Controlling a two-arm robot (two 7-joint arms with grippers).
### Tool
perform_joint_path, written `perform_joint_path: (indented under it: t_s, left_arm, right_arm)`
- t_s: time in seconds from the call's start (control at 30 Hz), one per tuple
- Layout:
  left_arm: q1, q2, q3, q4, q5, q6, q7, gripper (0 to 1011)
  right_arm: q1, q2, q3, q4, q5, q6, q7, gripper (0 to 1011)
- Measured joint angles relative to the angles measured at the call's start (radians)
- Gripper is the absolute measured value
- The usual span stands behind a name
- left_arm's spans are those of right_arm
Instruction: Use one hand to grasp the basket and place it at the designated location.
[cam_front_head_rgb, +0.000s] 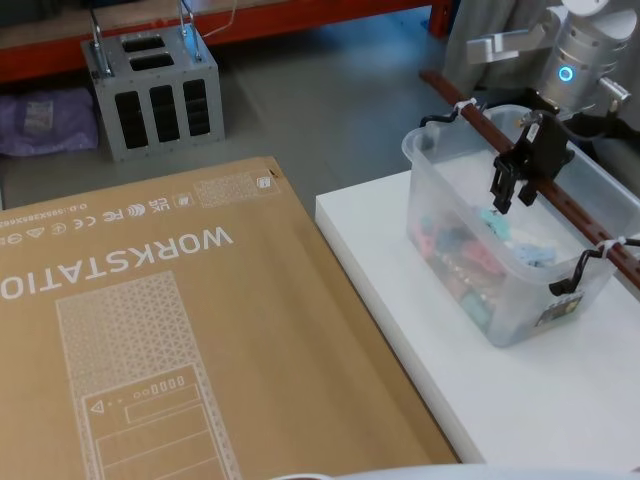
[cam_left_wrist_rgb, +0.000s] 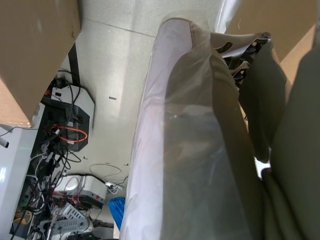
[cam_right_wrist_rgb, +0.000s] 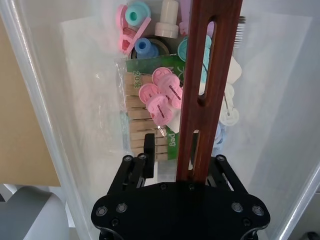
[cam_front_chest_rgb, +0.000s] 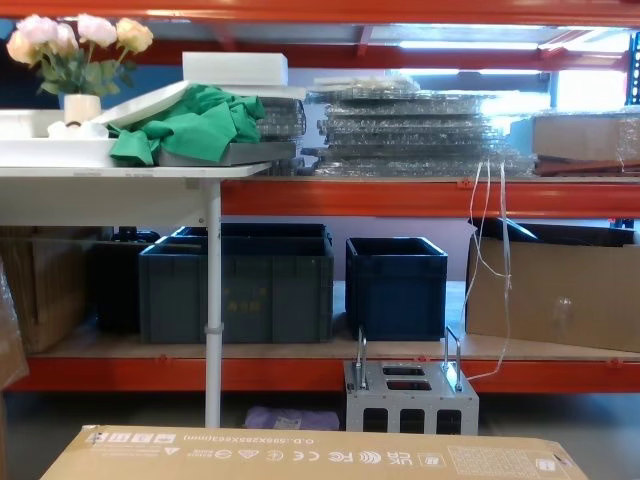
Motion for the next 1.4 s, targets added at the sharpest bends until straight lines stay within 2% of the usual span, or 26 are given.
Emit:
perform_joint_path:
  t_s: [0.2,0.27,0.37,0.4,0.43,0.5,1.1,1.4]
  left_arm:
    - [0.0,0.0,0.0,0.0,0.0,0.0,0.0,0]
    - [0.0,0.0,0.0,0.0,0.0,0.0,0.0,0]
    - [0.0,0.0,0.0,0.0,0.0,0.0,0.0,0]
    - [0.0,0.0,0.0,0.0,0.0,0.0,0.0,0]
    - [0.0,0.0,0.0,0.0,0.0,0.0,0.0,0]
    - [0.0,0.0,0.0,0.0,0.0,0.0,0.0,0]
    - [0.0,0.0,0.0,0.0,0.0,0.0,0.0,0]
    - [0.0,0.0,0.0,0.0,0.0,0.0,0.0,0]
  right_arm:
    - [0.0,0.001,0.003,0.008,-0.008,0.004,-0.001,240]
    - [0.001,0.001,0.003,0.011,-0.012,0.006,-0.001,205]
    - [0.004,0.001,0.005,0.019,-0.019,0.009,-0.001,98]
    - [0.004,0.001,0.005,0.019,-0.019,0.009,-0.001,98]
    - [0.004,0.0,0.006,0.02,-0.02,0.011,-0.001,34]
    - [0.004,0.0,0.007,0.021,-0.022,0.012,-0.001,3]
    - [0.012,-0.011,0.01,0.036,-0.036,0.012,-0.001,0]
    - [0.033,0.002,0.02,-0.007,-0.045,0.025,0.006,0]
